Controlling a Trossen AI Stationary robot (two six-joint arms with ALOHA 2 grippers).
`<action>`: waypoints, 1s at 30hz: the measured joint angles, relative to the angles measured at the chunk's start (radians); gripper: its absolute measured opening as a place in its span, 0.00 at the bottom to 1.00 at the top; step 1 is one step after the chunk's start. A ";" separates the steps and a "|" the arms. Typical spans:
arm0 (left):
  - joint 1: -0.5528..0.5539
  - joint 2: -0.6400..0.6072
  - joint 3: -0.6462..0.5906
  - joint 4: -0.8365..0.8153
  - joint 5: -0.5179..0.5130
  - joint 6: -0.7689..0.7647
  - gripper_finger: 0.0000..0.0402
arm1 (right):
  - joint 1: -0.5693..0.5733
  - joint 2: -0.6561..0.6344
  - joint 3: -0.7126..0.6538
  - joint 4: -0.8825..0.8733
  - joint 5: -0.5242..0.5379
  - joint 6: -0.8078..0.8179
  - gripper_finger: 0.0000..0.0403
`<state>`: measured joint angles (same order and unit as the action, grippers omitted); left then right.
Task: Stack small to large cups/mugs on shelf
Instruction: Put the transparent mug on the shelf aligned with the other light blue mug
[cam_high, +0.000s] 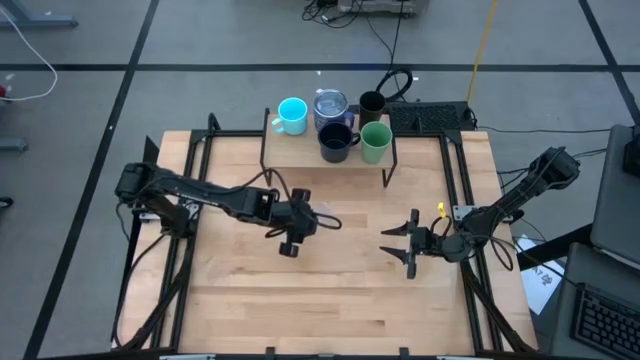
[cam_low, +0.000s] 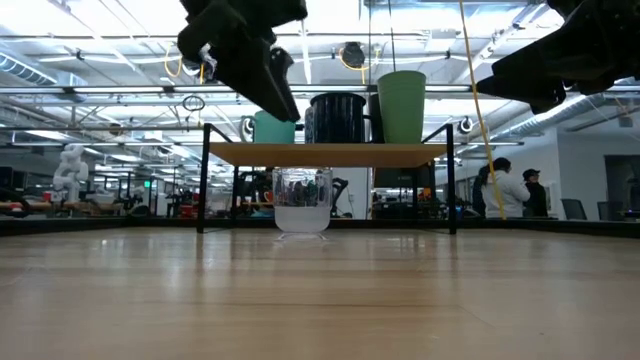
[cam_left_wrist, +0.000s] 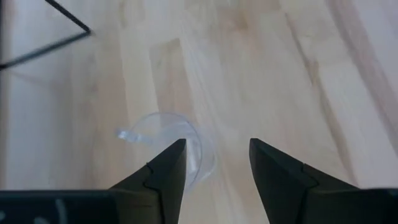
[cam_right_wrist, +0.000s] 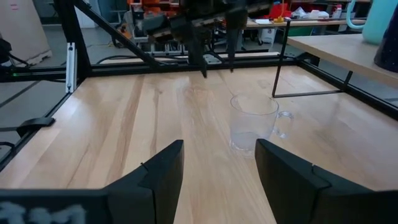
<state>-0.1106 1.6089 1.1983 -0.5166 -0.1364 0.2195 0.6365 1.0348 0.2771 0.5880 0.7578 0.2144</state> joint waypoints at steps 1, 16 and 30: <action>0.006 0.003 0.000 -0.003 0.009 0.000 0.44 | 0.000 0.000 0.000 0.000 0.000 -0.002 0.47; 0.052 0.034 0.000 0.035 0.022 -0.009 0.44 | 0.000 0.000 0.000 -0.001 0.000 -0.052 0.47; 0.055 0.062 0.000 0.028 0.078 0.026 0.44 | 0.000 0.000 0.000 -0.001 0.000 -0.070 0.47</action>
<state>-0.0551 1.6714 1.1980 -0.4888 -0.0580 0.2458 0.6361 1.0351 0.2771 0.5873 0.7578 0.1444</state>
